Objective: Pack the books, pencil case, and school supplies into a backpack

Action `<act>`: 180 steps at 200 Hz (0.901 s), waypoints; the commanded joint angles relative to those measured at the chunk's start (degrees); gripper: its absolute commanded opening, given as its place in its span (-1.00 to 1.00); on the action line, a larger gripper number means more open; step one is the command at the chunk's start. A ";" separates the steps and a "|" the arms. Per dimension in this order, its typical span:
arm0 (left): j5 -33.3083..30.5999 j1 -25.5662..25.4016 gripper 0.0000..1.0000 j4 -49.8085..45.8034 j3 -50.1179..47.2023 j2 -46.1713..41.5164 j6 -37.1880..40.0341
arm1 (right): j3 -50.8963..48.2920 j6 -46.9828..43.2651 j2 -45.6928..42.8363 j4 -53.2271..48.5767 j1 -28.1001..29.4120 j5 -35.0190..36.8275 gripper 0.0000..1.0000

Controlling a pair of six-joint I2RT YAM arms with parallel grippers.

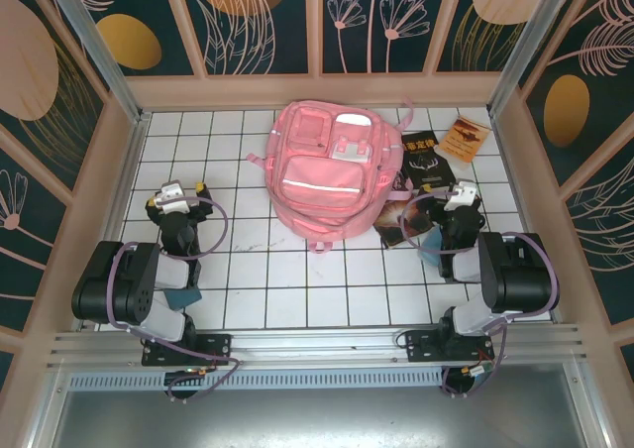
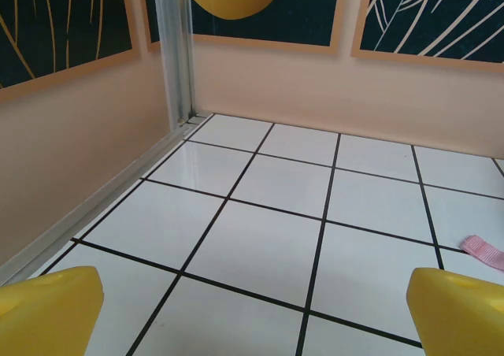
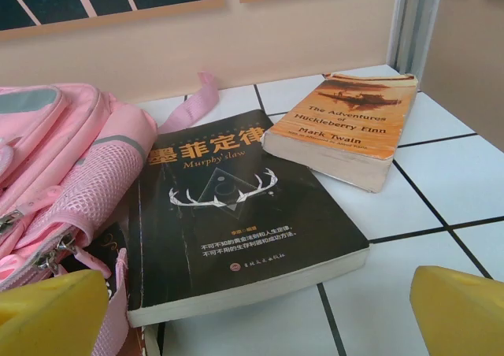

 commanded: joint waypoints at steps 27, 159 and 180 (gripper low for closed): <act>-0.50 0.32 0.98 1.18 0.45 0.08 -0.59 | 1.00 0.30 0.32 1.07 -0.50 -1.29 0.97; -1.37 0.32 0.98 1.94 0.10 -0.14 -0.63 | 0.95 0.15 0.08 1.23 -0.32 -1.29 0.97; -1.40 0.32 0.97 2.33 -0.63 -1.29 -0.65 | 2.62 -0.75 -5.78 -6.51 1.04 0.85 0.98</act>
